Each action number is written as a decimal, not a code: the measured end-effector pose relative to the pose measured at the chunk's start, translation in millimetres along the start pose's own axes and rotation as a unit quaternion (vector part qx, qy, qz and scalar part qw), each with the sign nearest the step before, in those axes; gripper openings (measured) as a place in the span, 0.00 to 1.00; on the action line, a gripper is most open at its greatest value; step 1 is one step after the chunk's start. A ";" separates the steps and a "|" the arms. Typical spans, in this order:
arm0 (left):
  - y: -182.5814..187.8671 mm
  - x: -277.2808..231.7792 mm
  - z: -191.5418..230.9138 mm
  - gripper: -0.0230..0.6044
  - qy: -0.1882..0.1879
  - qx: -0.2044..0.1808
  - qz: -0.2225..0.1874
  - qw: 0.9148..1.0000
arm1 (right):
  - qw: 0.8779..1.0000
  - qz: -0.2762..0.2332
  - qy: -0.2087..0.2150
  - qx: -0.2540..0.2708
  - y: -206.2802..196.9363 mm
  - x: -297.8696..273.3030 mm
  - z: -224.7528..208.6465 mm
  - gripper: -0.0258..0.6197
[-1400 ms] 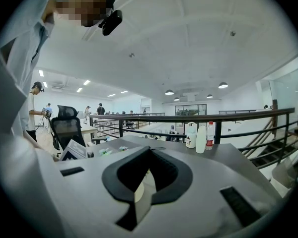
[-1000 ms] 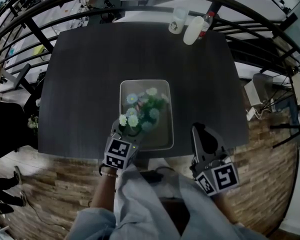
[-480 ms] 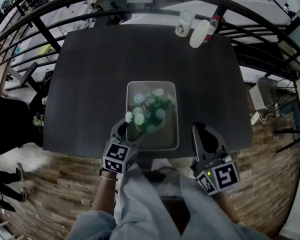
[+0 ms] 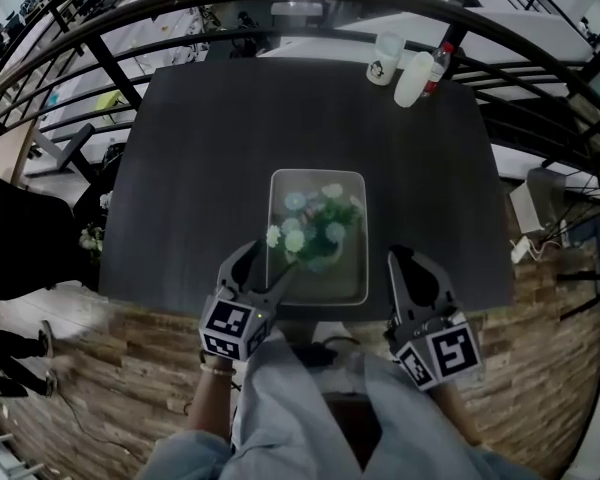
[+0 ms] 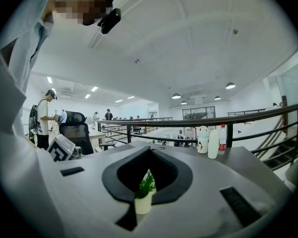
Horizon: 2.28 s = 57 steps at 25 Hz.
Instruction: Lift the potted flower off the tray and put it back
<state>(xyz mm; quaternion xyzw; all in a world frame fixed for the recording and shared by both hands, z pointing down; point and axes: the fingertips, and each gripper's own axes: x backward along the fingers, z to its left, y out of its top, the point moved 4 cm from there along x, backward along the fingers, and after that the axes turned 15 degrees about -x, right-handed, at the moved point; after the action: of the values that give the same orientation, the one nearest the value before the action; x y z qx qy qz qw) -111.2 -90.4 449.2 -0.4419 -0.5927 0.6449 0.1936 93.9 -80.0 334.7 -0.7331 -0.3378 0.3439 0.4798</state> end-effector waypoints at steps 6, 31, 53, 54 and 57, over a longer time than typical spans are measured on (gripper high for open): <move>39.5 13.1 -3.7 0.45 -0.006 -0.010 -0.055 0.998 | 1.000 -0.013 0.006 0.000 4.2 0.3 0.6 0.04; 133.5 33.6 -11.5 0.04 0.006 -0.052 -0.150 0.987 | 0.998 -0.061 -0.015 0.001 17.5 12.9 -7.2 0.04; 140.3 31.1 -19.7 0.04 -0.007 -0.066 -0.154 0.986 | 0.998 -0.059 -0.015 0.013 18.7 19.4 -6.2 0.04; 139.8 31.2 -19.6 0.04 -0.008 -0.067 -0.151 0.986 | 0.998 -0.058 -0.015 0.013 18.5 19.5 -5.9 0.04; 137.7 30.8 -20.3 0.04 -0.009 -0.065 -0.152 0.986 | 0.998 -0.056 -0.016 0.014 16.4 20.2 -6.1 0.04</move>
<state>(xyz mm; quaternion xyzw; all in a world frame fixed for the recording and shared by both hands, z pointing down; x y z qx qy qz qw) -73.7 -85.2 311.8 -0.3531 -0.6954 0.5717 0.2547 112.4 -71.3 317.6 -0.7006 -0.3812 0.3325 0.5033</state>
